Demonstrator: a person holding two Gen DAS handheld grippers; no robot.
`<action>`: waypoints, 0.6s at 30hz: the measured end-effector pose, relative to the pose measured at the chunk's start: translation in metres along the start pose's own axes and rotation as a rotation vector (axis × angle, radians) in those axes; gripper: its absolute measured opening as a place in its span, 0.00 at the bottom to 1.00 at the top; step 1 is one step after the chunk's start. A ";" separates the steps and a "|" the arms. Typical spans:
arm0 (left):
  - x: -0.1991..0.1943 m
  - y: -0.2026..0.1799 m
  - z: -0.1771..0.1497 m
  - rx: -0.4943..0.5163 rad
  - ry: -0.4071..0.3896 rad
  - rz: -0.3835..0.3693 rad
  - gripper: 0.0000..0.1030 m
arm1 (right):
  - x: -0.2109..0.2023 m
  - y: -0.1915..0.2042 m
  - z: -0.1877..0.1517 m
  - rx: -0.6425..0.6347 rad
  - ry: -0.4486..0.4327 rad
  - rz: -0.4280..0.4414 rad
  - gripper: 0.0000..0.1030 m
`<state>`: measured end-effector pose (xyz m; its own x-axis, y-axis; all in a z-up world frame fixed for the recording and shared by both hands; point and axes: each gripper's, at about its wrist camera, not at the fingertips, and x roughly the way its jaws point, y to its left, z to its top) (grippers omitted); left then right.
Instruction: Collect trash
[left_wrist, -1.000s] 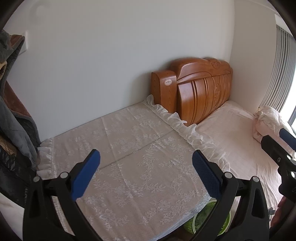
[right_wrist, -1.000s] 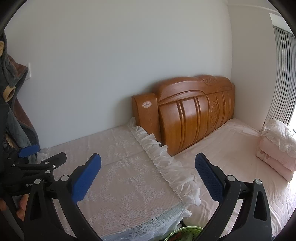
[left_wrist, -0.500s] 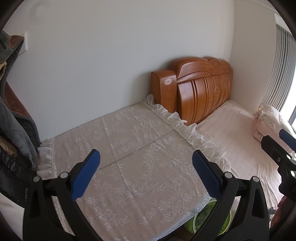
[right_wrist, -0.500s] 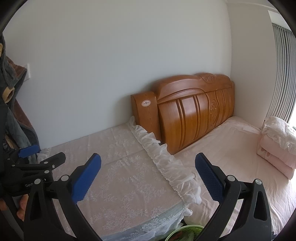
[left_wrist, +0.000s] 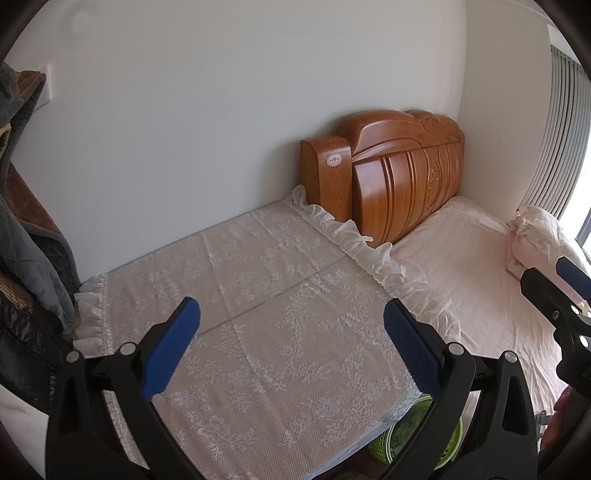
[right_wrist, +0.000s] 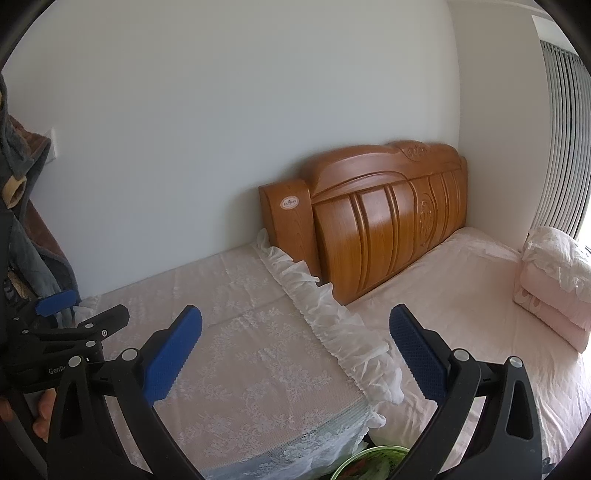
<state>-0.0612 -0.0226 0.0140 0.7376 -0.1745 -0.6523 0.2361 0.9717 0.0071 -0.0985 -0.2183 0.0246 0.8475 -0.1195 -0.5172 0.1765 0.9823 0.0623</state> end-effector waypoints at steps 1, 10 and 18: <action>0.000 0.000 0.000 0.001 0.001 0.000 0.93 | 0.000 0.000 0.000 0.000 0.001 0.000 0.98; 0.001 -0.001 -0.002 0.003 0.002 0.000 0.93 | 0.001 0.000 0.000 0.002 0.003 -0.001 0.98; 0.002 -0.002 -0.002 0.007 -0.006 0.019 0.93 | 0.002 -0.001 -0.001 0.006 0.004 -0.005 0.98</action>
<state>-0.0612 -0.0243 0.0113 0.7460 -0.1566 -0.6472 0.2262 0.9738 0.0251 -0.0972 -0.2193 0.0224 0.8448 -0.1240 -0.5206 0.1838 0.9808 0.0646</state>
